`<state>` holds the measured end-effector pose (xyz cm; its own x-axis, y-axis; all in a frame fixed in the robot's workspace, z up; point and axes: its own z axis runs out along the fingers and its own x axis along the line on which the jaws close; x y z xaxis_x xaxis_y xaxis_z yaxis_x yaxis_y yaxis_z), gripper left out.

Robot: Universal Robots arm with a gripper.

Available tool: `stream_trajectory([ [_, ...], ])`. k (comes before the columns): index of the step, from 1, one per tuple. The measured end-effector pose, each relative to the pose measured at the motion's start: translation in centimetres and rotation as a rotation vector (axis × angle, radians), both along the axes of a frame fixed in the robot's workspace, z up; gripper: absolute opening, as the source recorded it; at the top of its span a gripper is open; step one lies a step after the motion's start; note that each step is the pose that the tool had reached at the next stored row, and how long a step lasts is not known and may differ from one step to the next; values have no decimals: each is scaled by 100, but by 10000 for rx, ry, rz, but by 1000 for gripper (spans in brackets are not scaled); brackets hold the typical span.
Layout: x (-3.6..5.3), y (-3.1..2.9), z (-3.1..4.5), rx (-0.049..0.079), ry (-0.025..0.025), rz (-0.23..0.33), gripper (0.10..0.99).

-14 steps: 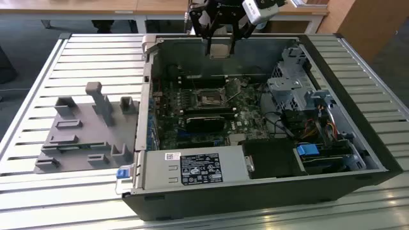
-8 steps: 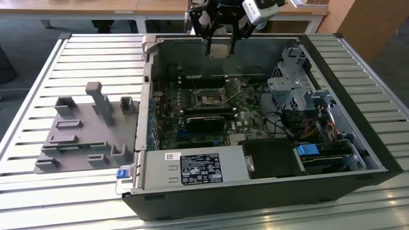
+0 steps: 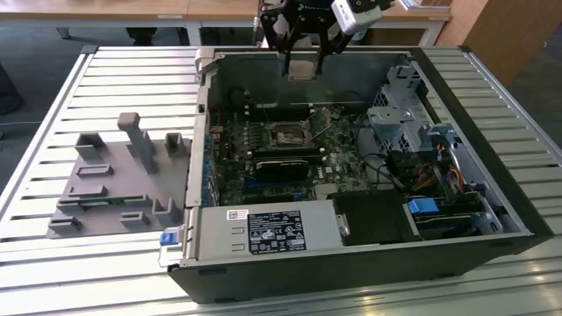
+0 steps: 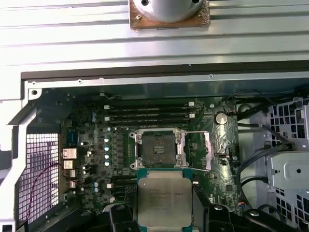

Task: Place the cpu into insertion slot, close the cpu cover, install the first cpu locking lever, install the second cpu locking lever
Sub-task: 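Place the cpu into insertion slot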

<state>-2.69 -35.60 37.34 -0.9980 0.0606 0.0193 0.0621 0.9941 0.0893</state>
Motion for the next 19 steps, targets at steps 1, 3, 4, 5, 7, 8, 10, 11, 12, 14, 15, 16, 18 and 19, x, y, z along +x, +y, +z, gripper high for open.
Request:
stream_trajectory([
  [1,0,0,0,0,0,-39,537],
  [3,0,0,-1,0,0,-111,537],
  [4,0,0,-1,0,0,-142,537],
  [5,0,0,-1,-1,0,-172,537],
  [7,-1,0,-1,-1,0,-227,537],
  [8,-1,0,-1,-1,0,-252,537],
  [10,0,0,-1,-1,0,-301,537],
  [11,0,0,-2,-1,0,-322,537],
  [12,0,0,-2,-1,0,-342,537],
  [14,-1,0,-2,-1,0,-377,537],
  [15,0,0,-2,-1,0,-392,537],
  [16,-1,0,-2,-2,0,-409,537],
  [18,0,0,-3,-2,0,-441,537],
  [19,0,0,-3,-2,0,-456,537],
])
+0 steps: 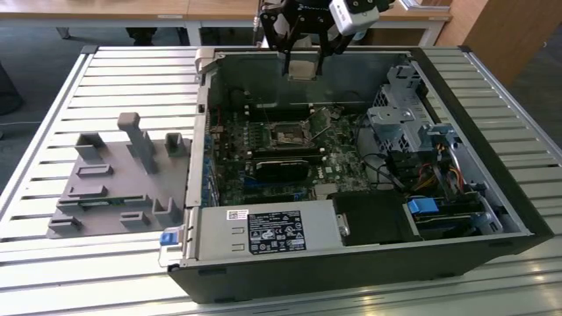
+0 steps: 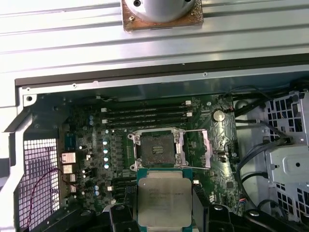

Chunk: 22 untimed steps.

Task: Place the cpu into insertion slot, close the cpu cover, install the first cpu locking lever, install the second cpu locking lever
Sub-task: 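Place the cpu into insertion slot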

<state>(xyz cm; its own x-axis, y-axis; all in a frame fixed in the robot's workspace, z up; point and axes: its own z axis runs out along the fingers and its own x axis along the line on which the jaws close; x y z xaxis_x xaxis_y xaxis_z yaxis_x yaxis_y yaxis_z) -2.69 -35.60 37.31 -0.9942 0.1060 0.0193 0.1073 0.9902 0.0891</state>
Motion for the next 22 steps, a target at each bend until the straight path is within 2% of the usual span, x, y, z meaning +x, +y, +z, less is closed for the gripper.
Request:
stream_trajectory([
  [22,-1,0,-11,-26,0,-404,537],
])
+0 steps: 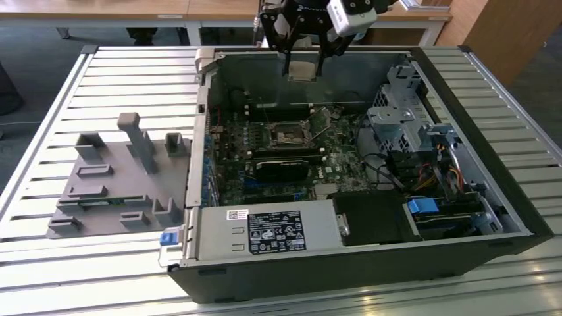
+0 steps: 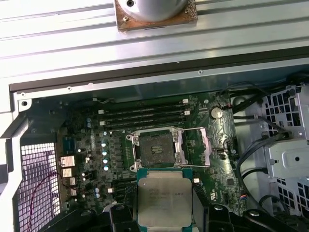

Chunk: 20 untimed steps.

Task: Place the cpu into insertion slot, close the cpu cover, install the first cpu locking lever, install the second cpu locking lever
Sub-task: 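Place the cpu into insertion slot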

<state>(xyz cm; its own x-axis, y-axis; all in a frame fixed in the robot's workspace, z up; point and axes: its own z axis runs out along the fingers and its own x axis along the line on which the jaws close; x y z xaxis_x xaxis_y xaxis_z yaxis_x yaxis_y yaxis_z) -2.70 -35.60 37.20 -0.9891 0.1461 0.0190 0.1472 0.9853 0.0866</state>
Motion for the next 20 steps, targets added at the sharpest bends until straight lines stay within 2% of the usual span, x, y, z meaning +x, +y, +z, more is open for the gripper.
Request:
stream_trajectory([
  [9,-1,0,-6,-3,0,-424,537],
  [20,-1,0,-14,-3,0,-1583,537],
])
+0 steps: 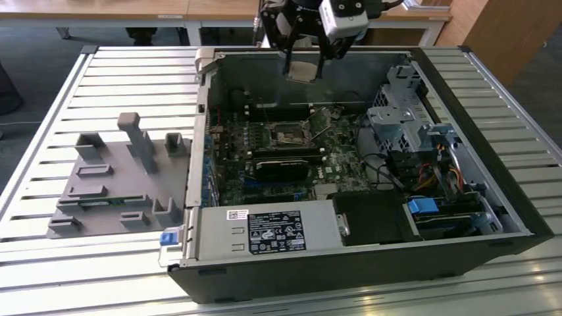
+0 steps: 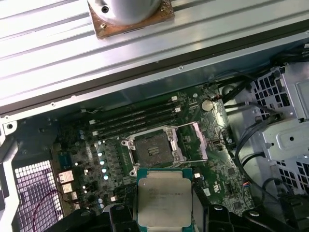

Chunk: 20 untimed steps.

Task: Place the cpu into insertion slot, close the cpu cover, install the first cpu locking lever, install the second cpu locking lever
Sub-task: 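Place the cpu into insertion slot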

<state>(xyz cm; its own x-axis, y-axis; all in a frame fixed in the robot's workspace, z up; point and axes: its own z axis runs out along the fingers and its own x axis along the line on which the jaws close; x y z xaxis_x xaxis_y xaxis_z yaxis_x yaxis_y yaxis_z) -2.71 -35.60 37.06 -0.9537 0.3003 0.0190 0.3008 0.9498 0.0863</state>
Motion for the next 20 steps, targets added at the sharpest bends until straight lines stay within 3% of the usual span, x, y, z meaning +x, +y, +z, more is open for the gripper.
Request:
stream_trajectory([
  [20,0,2,-9,-31,-2,-1978,537],
])
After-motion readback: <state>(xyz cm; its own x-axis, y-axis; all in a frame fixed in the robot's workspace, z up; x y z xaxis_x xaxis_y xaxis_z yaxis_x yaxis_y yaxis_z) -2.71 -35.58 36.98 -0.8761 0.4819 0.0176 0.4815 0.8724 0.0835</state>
